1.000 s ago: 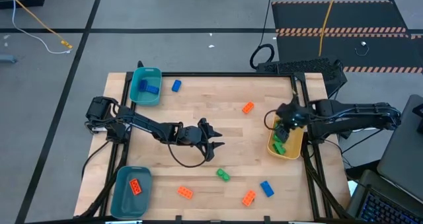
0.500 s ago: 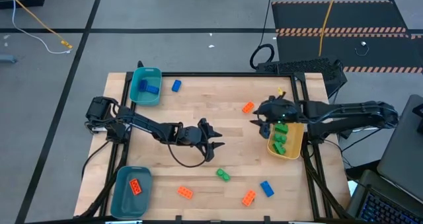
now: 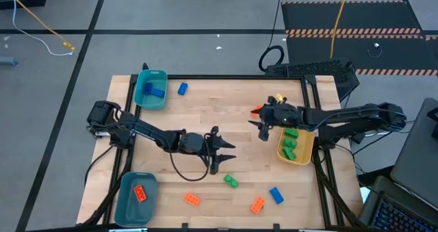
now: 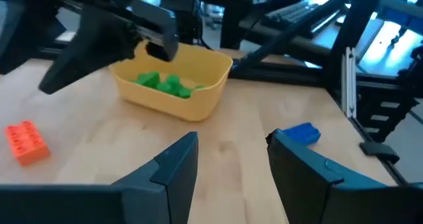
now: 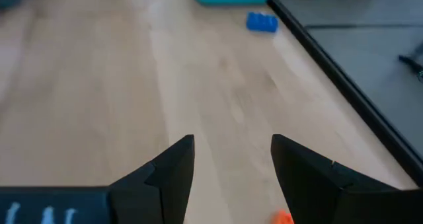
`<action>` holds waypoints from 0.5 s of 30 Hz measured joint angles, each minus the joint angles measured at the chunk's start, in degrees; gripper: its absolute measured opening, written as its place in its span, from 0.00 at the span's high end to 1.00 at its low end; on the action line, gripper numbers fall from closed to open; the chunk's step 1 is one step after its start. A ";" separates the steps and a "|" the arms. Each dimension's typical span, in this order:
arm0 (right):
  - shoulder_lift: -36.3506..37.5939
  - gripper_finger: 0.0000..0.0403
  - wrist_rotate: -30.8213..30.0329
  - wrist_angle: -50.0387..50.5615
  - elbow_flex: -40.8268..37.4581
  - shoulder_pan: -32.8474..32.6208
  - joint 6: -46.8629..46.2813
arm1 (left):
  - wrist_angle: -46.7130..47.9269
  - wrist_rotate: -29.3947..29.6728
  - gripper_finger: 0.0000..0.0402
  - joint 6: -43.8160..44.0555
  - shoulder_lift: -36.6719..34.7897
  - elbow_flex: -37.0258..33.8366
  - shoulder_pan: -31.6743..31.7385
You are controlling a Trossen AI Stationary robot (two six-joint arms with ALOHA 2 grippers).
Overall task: Sort & place blocks by color
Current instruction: Put the orange game piece into the dark blue bin
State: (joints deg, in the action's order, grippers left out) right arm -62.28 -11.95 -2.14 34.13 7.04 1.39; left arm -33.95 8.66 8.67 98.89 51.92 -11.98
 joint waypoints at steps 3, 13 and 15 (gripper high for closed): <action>-2.78 0.51 -0.01 4.81 3.47 1.93 1.57 | 0.21 -0.06 0.54 0.05 0.00 0.00 0.06; -14.79 0.51 -0.12 26.62 19.54 7.69 9.93 | 2.99 0.40 0.54 1.59 0.04 0.00 0.45; -17.48 0.51 -0.17 30.01 21.93 8.64 12.20 | 3.06 0.40 0.54 1.77 0.04 0.00 0.45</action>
State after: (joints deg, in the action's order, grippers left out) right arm -79.77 -12.12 27.87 56.07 15.67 13.59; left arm -30.89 9.06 10.44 98.94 51.92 -11.53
